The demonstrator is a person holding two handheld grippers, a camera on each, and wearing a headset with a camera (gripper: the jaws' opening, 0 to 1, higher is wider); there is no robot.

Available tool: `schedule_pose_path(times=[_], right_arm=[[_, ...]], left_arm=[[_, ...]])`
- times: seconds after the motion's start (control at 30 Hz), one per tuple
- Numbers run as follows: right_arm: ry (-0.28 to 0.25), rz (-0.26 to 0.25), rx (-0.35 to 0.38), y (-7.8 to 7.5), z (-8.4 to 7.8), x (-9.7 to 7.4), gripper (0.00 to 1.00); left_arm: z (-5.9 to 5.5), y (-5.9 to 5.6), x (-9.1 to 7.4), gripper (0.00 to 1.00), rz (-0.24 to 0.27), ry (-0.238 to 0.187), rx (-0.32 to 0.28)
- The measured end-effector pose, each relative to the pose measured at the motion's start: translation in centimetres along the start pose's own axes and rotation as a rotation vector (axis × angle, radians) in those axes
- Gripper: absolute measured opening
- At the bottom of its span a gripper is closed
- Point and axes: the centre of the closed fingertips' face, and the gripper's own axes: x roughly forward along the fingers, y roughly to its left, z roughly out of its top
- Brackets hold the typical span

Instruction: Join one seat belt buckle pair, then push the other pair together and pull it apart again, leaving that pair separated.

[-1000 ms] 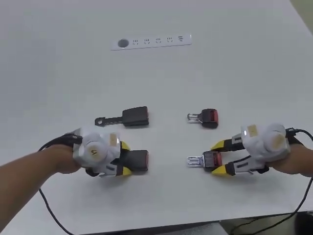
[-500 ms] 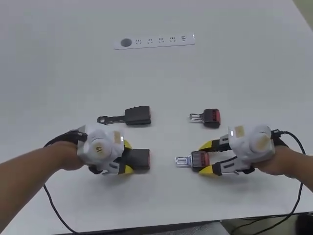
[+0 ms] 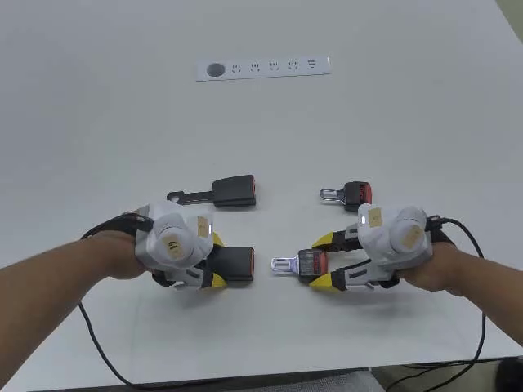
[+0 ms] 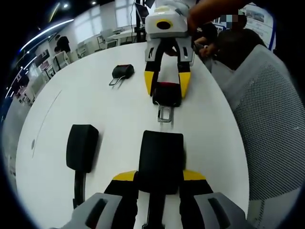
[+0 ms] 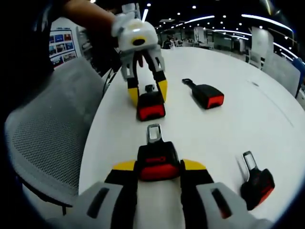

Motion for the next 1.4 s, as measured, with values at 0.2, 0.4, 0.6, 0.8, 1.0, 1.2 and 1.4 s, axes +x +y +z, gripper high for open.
schedule_pose_path(times=[0.2,0.4,0.6,0.8,1.0,1.2,1.4], right_arm=[[-0.009,0.006,-0.006,0.1,1.0,1.0,0.35],[0.001,0.012,-0.019,0.3,1.9,1.8,0.35],[0.006,0.016,-0.023,0.4,2.2,2.3,0.35],[0.017,0.018,-0.026,0.3,2.3,2.5,0.35],[0.027,0.021,-0.029,0.1,2.5,2.6,0.34],[0.021,0.019,-0.021,0.2,2.9,3.0,0.34],[0.019,0.011,-0.014,0.2,3.4,3.6,0.34]], left_arm=[[-0.1,0.0,-0.1,0.35,-0.003,0.005,0.003],[-0.1,0.0,-0.1,0.34,-0.007,0.013,0.01],[-0.1,0.0,-0.1,0.34,-0.008,0.022,0.018],[-0.1,0.0,-0.1,0.34,-0.007,0.019,0.02],[-0.1,-0.1,-0.1,0.34,-0.015,0.043,0.036],[0.0,0.0,0.0,0.33,-0.017,0.048,0.036],[-0.1,0.0,0.0,0.33,-0.018,0.056,0.035]])
